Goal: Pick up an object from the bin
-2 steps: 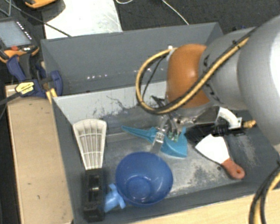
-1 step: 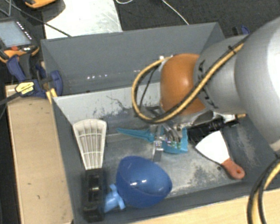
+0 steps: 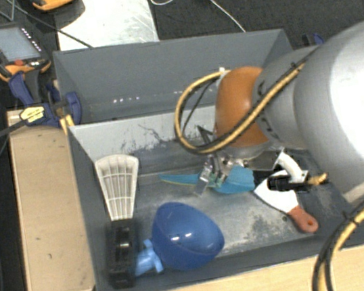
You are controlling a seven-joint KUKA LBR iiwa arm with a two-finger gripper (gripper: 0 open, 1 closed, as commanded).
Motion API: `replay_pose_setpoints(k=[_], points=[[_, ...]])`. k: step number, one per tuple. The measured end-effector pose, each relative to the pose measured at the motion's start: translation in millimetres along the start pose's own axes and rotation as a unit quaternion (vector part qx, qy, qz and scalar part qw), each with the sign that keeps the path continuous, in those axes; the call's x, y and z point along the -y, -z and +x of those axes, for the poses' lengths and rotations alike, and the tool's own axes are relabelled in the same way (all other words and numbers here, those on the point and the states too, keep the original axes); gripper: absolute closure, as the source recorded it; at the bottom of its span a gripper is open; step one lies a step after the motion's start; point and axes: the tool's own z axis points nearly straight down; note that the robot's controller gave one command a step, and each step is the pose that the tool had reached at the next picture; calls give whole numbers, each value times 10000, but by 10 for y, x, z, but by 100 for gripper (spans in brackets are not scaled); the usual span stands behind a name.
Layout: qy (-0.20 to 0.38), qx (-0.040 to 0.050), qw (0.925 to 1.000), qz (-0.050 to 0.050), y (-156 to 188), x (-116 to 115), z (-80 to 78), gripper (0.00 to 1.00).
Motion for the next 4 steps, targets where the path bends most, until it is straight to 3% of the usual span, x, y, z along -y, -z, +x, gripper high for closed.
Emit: replay_pose_setpoints(k=[4], points=[[20,-12,10000,17,206,12,5,100]])
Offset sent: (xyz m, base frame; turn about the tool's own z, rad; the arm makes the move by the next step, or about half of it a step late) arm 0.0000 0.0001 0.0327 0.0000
